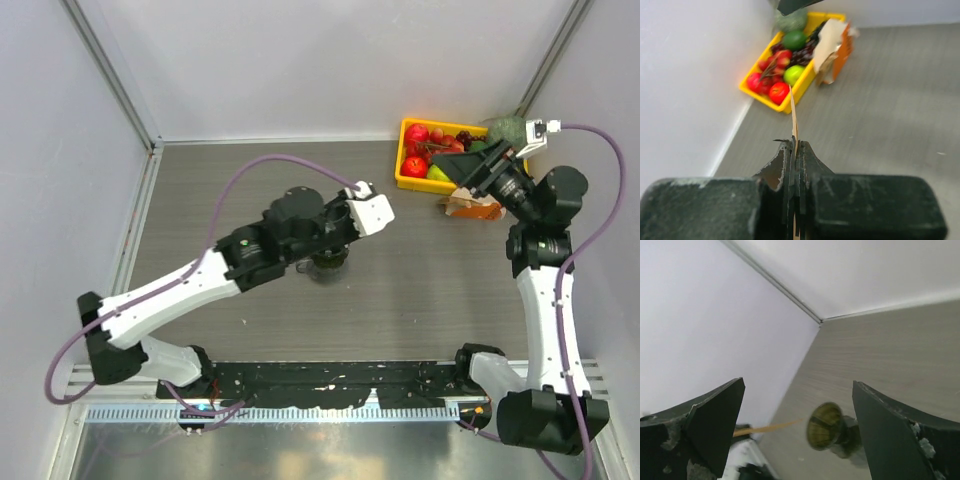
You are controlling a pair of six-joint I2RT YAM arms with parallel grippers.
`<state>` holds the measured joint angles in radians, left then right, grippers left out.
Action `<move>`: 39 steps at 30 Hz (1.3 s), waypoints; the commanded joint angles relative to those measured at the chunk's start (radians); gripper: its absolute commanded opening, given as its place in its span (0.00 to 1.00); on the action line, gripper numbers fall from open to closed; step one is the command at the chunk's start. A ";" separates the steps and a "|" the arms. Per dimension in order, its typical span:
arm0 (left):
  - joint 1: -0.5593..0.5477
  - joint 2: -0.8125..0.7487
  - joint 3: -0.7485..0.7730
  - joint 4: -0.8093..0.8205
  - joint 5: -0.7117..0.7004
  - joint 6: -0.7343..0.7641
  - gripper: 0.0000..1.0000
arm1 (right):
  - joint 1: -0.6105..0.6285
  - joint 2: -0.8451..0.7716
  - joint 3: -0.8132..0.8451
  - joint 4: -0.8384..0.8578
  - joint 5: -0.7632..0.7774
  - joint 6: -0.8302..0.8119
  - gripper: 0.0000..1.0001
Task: Place the coffee filter in the dripper
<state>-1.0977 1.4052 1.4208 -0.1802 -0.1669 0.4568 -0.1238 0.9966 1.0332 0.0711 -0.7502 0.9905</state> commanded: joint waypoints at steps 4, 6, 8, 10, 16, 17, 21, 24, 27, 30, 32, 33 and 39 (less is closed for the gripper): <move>0.111 -0.175 0.083 -0.199 0.530 -0.240 0.00 | -0.040 -0.199 0.001 -0.187 -0.443 -0.983 0.95; 0.139 -0.215 0.052 -0.170 0.605 -0.274 0.00 | -0.031 -0.266 -0.021 -0.205 -0.498 -1.071 0.95; 0.148 -0.258 0.020 -0.130 0.625 -0.302 0.00 | 0.007 -0.320 -0.025 -0.214 -0.540 -1.114 0.95; 0.159 -0.290 -0.003 -0.105 0.684 -0.325 0.00 | 0.082 -0.357 -0.025 -0.208 -0.511 -1.136 0.95; 0.162 -0.314 -0.048 -0.096 0.823 -0.386 0.00 | 0.234 -0.245 0.060 -0.249 -0.448 -1.144 0.95; 0.160 -0.318 -0.054 -0.088 0.811 -0.395 0.00 | 0.246 -0.228 0.120 -0.390 -0.443 -1.256 0.95; 0.163 -0.304 -0.057 -0.079 0.787 -0.392 0.00 | 0.424 -0.113 0.266 -0.747 -0.344 -1.512 0.95; 0.164 -0.287 -0.062 -0.056 0.794 -0.408 0.00 | 0.525 -0.063 0.306 -0.812 -0.253 -1.576 0.95; 0.164 -0.259 -0.054 -0.045 0.808 -0.425 0.00 | 0.621 -0.035 0.315 -0.774 -0.183 -1.549 0.97; 0.167 -0.253 -0.063 -0.042 0.802 -0.426 0.00 | 0.645 0.002 0.338 -0.775 -0.167 -1.555 0.92; 0.177 -0.261 -0.080 -0.033 0.791 -0.426 0.00 | 0.648 0.007 0.344 -0.794 -0.153 -1.570 0.81; 0.182 -0.262 -0.091 -0.024 0.787 -0.428 0.00 | 0.650 0.005 0.344 -0.797 -0.150 -1.570 0.75; 0.190 -0.275 -0.134 0.045 0.808 -0.481 0.00 | 0.682 0.023 0.341 -0.716 -0.133 -1.471 0.58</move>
<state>-0.9138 1.1561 1.2987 -0.2359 0.6140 0.0288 0.5354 1.0084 1.3376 -0.7116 -0.9104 -0.5350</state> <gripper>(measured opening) 0.031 0.597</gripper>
